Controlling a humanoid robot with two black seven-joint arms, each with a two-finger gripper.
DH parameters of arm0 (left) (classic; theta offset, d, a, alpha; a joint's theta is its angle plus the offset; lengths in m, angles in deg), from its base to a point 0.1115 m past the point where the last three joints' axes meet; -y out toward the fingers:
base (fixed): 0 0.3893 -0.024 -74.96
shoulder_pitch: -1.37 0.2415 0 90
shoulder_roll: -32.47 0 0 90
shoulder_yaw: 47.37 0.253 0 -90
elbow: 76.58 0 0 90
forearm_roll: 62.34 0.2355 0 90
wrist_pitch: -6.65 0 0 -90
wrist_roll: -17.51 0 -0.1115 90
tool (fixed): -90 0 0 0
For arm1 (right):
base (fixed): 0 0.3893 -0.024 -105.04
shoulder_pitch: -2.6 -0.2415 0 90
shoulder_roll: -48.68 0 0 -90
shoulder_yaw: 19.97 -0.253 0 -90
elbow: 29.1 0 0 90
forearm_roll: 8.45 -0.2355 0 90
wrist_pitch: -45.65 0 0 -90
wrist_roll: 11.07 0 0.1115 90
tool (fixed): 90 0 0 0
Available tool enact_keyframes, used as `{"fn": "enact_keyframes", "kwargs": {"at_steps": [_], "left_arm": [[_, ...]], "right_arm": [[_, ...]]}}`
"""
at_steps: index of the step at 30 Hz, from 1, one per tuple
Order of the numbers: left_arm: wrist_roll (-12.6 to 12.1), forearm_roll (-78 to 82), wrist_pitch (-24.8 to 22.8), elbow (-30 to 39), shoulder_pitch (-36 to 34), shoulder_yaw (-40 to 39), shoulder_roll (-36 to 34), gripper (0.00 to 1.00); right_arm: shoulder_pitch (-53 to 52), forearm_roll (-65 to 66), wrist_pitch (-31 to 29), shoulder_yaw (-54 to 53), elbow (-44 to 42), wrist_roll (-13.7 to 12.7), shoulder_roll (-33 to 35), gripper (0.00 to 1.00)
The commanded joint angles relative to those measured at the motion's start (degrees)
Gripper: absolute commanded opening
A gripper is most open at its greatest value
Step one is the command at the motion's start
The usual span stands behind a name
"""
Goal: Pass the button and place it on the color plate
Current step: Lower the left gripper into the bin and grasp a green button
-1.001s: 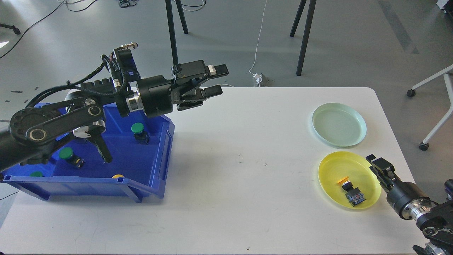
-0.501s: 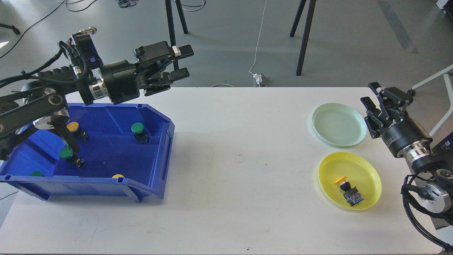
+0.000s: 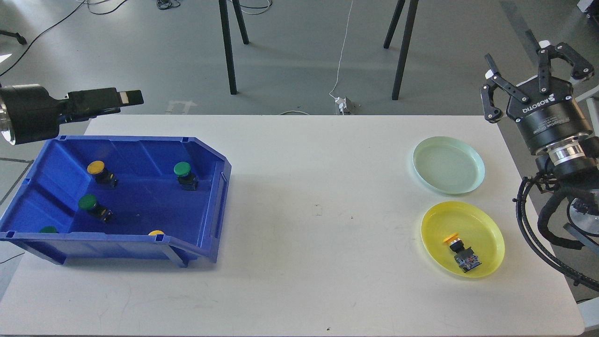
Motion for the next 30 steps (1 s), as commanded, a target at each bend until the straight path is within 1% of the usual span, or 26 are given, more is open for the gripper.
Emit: {"fn": "enact_keyframes", "kwargs": {"at_steps": [1,5,7,9,12,15,22,26,30], "left_arm": [[0.0,14.6,0.0,-0.5,0.5,0.7,0.0,0.98],[0.0,26.0,0.0,-1.7,2.2,1.6,0.7,0.98],[0.0,27.8,0.0,-4.2,4.0,1.8,1.0,0.98],[0.0,28.2,0.0,-7.8,6.2,2.4,3.0,0.98],[0.0,29.1,0.0,-13.5,7.1,3.1,6.8,0.98],[0.0,29.2,0.0,-17.5,7.4,4.6,9.6,0.98],[0.0,29.2,0.0,-19.5,7.6,5.8,11.5,0.97],[0.0,29.3,0.0,-21.6,9.1,5.8,13.0,0.97],[0.0,29.3,0.0,-23.5,9.2,5.8,14.0,0.97]], "right_arm": [[1.1,0.0,-0.1,0.0,-0.1,0.0,0.0,0.62],[2.4,0.1,-0.1,0.0,-0.2,0.0,0.0,0.62],[2.9,0.1,-0.1,0.0,-0.2,0.0,0.0,0.63],[3.4,0.1,-0.1,0.0,-0.2,0.0,0.0,0.63],[3.7,0.1,-0.2,0.0,-0.3,0.0,0.0,0.63],[3.7,0.1,-0.2,0.1,-0.3,0.0,0.0,0.64],[3.8,0.1,-0.2,0.1,-0.3,0.0,0.0,0.65],[4.3,0.1,-0.2,0.1,-0.3,0.0,0.0,0.65],[5.0,0.1,-0.3,0.0,-0.2,0.0,0.0,0.65]]}}
